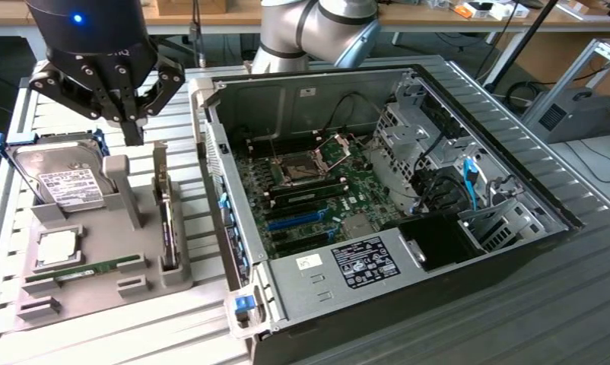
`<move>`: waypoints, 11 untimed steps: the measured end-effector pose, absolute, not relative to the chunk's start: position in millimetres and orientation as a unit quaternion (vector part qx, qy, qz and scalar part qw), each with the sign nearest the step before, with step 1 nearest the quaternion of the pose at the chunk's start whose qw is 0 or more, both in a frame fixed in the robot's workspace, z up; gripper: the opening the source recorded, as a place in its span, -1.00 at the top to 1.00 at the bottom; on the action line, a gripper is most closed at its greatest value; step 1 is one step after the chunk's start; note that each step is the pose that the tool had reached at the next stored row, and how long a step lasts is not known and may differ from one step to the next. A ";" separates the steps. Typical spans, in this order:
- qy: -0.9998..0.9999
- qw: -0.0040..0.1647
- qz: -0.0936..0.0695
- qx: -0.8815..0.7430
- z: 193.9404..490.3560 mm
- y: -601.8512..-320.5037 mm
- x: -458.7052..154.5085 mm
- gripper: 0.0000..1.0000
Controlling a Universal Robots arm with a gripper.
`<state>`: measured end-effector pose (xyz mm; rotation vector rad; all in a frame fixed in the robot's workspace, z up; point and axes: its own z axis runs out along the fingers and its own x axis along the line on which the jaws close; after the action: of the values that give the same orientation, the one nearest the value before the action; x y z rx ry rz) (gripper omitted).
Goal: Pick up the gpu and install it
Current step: 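Reach for the gpu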
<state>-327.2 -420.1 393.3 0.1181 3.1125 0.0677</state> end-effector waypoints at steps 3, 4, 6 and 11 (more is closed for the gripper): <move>0.999 0.013 0.022 0.038 393.3 -426.3 -327.2 0.79; 0.999 0.013 0.022 0.038 393.3 -428.4 -327.2 0.79; 0.999 0.013 0.022 0.038 393.3 -430.1 -327.3 0.79; 0.999 0.013 0.022 0.038 393.3 -430.3 -327.2 0.79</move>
<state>-327.2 -430.3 393.3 0.1181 3.1125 0.0676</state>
